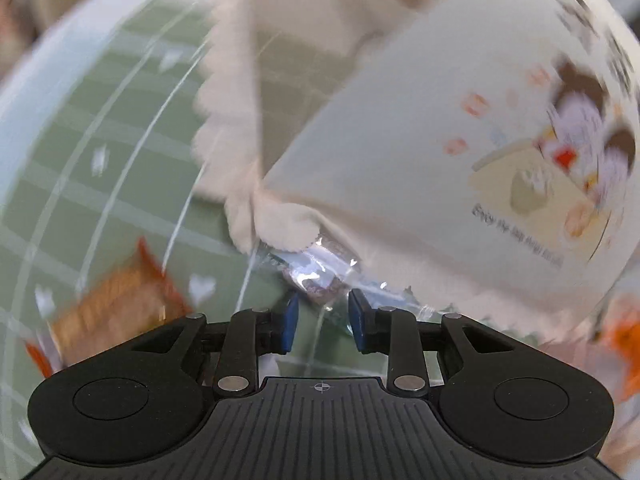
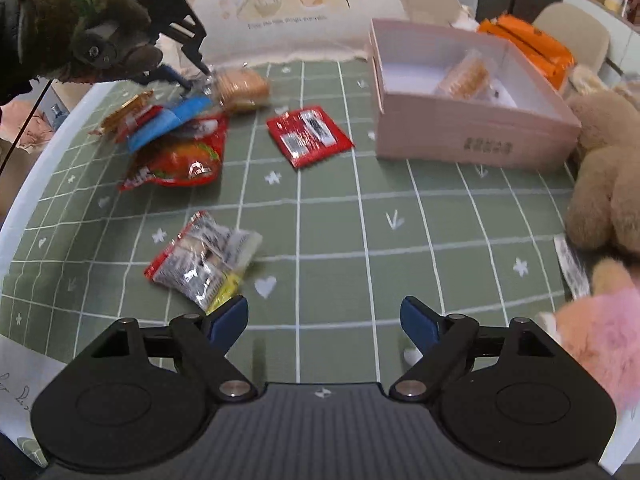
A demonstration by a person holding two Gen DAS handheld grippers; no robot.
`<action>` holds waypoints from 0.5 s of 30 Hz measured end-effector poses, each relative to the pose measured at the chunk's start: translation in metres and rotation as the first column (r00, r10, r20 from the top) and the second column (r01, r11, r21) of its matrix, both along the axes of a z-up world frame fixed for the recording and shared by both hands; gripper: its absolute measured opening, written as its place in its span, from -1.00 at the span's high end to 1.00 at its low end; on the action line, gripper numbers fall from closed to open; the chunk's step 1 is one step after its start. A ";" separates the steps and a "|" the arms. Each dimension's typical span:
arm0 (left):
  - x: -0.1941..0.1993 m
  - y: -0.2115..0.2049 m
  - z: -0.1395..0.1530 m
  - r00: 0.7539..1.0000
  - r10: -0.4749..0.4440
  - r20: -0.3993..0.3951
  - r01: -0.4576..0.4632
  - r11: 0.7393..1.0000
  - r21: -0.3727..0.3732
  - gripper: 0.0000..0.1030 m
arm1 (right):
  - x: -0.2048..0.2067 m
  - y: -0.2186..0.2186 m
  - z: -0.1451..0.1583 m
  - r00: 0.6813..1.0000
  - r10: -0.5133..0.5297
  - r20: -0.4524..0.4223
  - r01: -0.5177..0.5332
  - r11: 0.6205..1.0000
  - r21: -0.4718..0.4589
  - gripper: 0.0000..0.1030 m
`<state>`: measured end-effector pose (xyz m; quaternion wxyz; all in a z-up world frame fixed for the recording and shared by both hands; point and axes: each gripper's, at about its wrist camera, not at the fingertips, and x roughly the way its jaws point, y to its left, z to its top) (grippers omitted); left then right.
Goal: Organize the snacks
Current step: 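Grasp the small clear plastic snack packet with the left tool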
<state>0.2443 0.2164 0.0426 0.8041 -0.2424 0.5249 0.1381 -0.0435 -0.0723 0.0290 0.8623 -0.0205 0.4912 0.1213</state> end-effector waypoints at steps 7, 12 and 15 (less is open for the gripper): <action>-0.009 -0.010 -0.003 0.993 -0.116 0.034 0.111 0.986 0.125 0.41 | 0.016 0.005 0.004 0.999 0.029 0.025 -0.029 1.000 -0.005 -0.65; -0.064 -0.008 -0.003 0.973 -0.227 0.045 0.215 0.961 0.176 0.53 | 0.051 0.021 0.047 0.974 0.153 0.166 -0.151 0.988 -0.022 -0.68; -0.103 0.013 -0.003 0.968 -0.219 0.121 0.215 0.976 0.045 0.53 | 0.086 0.046 0.073 0.936 0.247 0.252 -0.243 0.969 -0.046 -0.76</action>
